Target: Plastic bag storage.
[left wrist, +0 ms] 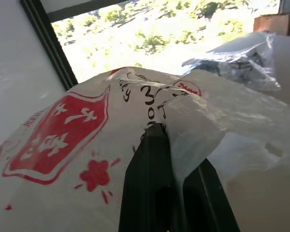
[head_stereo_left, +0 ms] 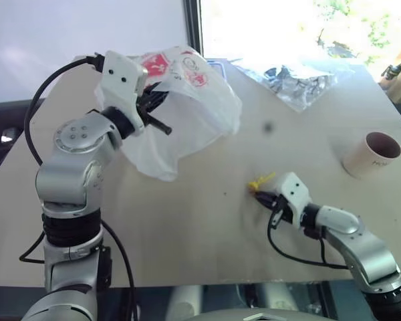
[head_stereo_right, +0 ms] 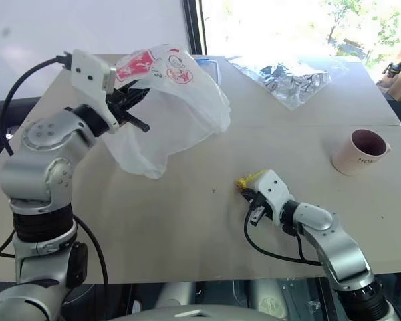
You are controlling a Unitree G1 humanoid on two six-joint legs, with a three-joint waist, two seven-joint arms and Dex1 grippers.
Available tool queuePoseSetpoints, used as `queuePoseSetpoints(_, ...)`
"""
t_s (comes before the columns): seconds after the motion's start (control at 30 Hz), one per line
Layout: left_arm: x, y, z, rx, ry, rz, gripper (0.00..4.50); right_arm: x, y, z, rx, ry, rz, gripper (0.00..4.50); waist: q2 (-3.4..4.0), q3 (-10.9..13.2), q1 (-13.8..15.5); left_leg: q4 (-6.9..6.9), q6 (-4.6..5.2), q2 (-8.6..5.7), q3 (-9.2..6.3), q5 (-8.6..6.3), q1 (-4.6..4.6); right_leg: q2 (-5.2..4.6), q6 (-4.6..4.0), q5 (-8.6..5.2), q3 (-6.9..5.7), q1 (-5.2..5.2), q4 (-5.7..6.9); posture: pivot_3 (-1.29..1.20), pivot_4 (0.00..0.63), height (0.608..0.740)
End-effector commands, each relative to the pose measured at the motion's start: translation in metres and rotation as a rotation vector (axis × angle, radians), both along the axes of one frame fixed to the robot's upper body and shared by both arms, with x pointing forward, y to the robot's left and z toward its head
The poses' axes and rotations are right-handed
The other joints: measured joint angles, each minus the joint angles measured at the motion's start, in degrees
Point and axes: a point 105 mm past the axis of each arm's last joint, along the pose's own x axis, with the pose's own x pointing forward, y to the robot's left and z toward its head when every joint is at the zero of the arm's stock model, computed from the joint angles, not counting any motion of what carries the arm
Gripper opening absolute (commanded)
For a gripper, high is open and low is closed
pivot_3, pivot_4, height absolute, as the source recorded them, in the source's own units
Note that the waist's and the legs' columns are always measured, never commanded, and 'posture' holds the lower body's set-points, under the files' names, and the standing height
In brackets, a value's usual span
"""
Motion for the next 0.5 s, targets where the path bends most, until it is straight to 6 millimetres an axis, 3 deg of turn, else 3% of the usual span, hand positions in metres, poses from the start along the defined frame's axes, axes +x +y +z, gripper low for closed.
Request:
queuePoseSetpoints(0.03,-0.009,-0.005,0.018,0.002,-0.054,-0.023,0.0,0.005,-0.004,0.014,0.024,-0.009,-0.038,0.04,0.0,0.0,-0.01,0.0,0.0,0.0,0.0,0.0,0.01,0.0,0.0,0.0,0.0,0.0,0.0,0.0,0.15,0.74)
queuePoseSetpoints(0.07,-0.009,-0.004,0.019,0.0,-0.053,-0.02,0.0,0.007,-0.006,0.014,0.031,0.007,-0.053,0.04,0.0,0.0,0.0,0.0,0.0,-0.01,0.0,0.0,0.02,0.01,0.0,0.0,0.0,0.0,0.01,0.0,0.15,0.74)
queuePoseSetpoints(0.13,-0.008,-0.003,0.02,-0.004,-0.049,-0.013,0.0,0.0,-0.003,0.018,0.023,0.005,-0.004,0.79,0.0,0.0,0.01,0.0,0.0,0.0,0.0,0.0,0.03,0.01,0.0,0.0,0.0,0.0,0.01,0.0,0.15,0.74)
queuePoseSetpoints(0.2,-0.006,0.001,0.015,0.002,-0.033,0.012,0.0,0.0,0.0,0.027,0.01,-0.069,0.009,1.78,0.0,0.01,0.01,0.0,0.0,-0.01,0.0,0.0,0.01,0.01,0.0,0.0,0.0,0.0,0.0,0.0,0.15,0.74)
queuePoseSetpoints(0.27,-0.005,0.003,0.009,0.011,-0.018,0.024,0.0,0.005,-0.001,0.025,-0.079,-0.13,0.022,2.71,0.01,0.01,-0.11,0.0,0.0,-0.01,0.01,0.0,0.01,0.01,0.0,0.0,0.02,-0.01,-0.01,0.0,0.15,0.74)
queuePoseSetpoints(0.5,-0.005,0.005,0.006,0.015,-0.017,0.034,0.0,0.016,0.005,0.009,-0.187,-0.182,0.099,2.71,-0.01,0.02,-0.05,0.0,0.0,-0.02,0.02,0.0,0.02,0.02,0.0,0.0,0.02,-0.01,-0.01,0.0,0.15,0.74)
